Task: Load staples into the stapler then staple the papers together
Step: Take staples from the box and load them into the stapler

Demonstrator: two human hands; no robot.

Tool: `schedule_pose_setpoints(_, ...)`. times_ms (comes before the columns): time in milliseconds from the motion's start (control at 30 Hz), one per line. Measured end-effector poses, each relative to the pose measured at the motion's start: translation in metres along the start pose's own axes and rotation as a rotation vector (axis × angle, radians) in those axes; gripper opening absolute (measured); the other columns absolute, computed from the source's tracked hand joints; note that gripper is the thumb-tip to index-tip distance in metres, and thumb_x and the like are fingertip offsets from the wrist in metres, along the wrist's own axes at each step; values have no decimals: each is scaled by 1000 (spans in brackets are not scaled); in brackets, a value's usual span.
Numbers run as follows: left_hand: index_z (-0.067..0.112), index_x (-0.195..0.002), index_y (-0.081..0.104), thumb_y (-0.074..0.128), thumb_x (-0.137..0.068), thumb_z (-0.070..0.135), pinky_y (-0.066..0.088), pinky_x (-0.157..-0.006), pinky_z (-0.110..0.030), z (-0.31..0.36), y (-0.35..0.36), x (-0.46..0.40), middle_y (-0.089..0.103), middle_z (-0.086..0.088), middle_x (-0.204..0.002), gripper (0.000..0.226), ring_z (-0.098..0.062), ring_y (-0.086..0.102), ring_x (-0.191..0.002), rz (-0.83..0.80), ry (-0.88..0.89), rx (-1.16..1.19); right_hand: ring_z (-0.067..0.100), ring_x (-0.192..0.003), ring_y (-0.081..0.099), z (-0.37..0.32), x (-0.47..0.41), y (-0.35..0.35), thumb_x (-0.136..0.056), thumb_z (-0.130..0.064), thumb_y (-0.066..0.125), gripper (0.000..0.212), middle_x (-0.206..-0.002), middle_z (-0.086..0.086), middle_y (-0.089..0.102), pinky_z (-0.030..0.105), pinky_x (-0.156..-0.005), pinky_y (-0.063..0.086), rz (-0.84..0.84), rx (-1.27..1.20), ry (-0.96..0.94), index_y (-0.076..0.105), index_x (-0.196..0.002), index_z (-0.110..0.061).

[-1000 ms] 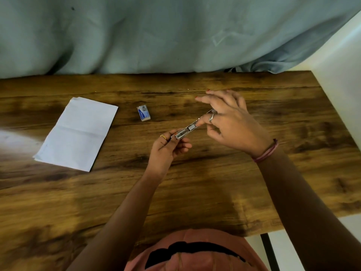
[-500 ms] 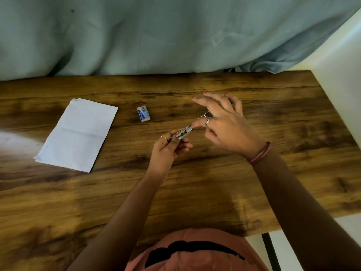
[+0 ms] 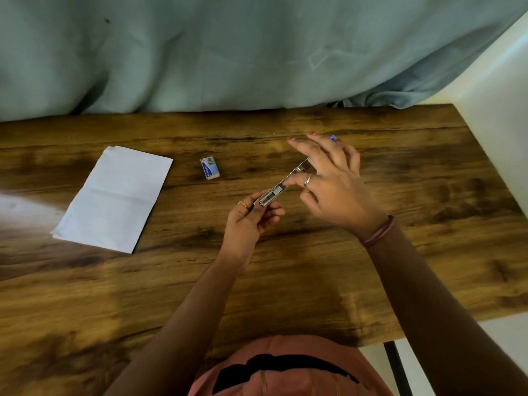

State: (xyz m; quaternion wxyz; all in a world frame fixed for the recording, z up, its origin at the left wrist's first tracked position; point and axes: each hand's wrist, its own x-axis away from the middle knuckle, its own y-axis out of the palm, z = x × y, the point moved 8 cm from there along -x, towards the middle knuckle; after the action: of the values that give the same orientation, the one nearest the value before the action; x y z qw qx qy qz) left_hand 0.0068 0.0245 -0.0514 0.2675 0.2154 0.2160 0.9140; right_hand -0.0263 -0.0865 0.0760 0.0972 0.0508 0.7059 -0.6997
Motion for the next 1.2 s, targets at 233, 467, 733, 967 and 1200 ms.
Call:
schedule_pose_setpoints(233,10,-114,60,37,-102,8,56,-76,-22,-2,2,1,73,-2,-90,27,-14,69,-86,24,-9,29,26,-137,18,0,-1,6,-74,-16,66,26,-148,5,40,56,-106,16,15,61,18,71,-96,-29)
schedule_pose_setpoints(467,9,-115,60,37,-102,7,55,-73,-21,-2,4,-1,73,-3,-90,27,-14,69,-86,34,-10,54,25,-137,19,1,1,4,-75,-16,62,26,-147,3,41,55,-105,18,33,67,19,71,-95,-29)
schedule_pose_setpoints(733,10,-114,61,37,-102,6,55,-73,-21,-4,6,-3,74,-4,-91,27,-14,70,-86,48,-10,62,25,-136,19,1,2,4,-78,-15,60,28,-147,3,41,51,-105,17,49,69,-5,70,-98,-32)
schedule_pose_setpoints(967,10,-115,60,36,-102,5,55,-73,-20,-3,9,-4,73,-3,-92,28,-14,69,-87,38,-21,67,23,-133,27,9,7,-4,-77,-12,59,30,-142,1,48,50,-101,24,168,42,5,71,-97,-31)
schedule_pose_setpoints(1200,8,-115,59,36,-102,4,56,-71,-19,-4,10,-3,74,-5,-91,27,-12,70,-83,20,-38,157,21,-122,45,29,16,-28,-77,-14,64,30,-129,-2,57,38,-91,23,439,-53,118,67,-104,-28)
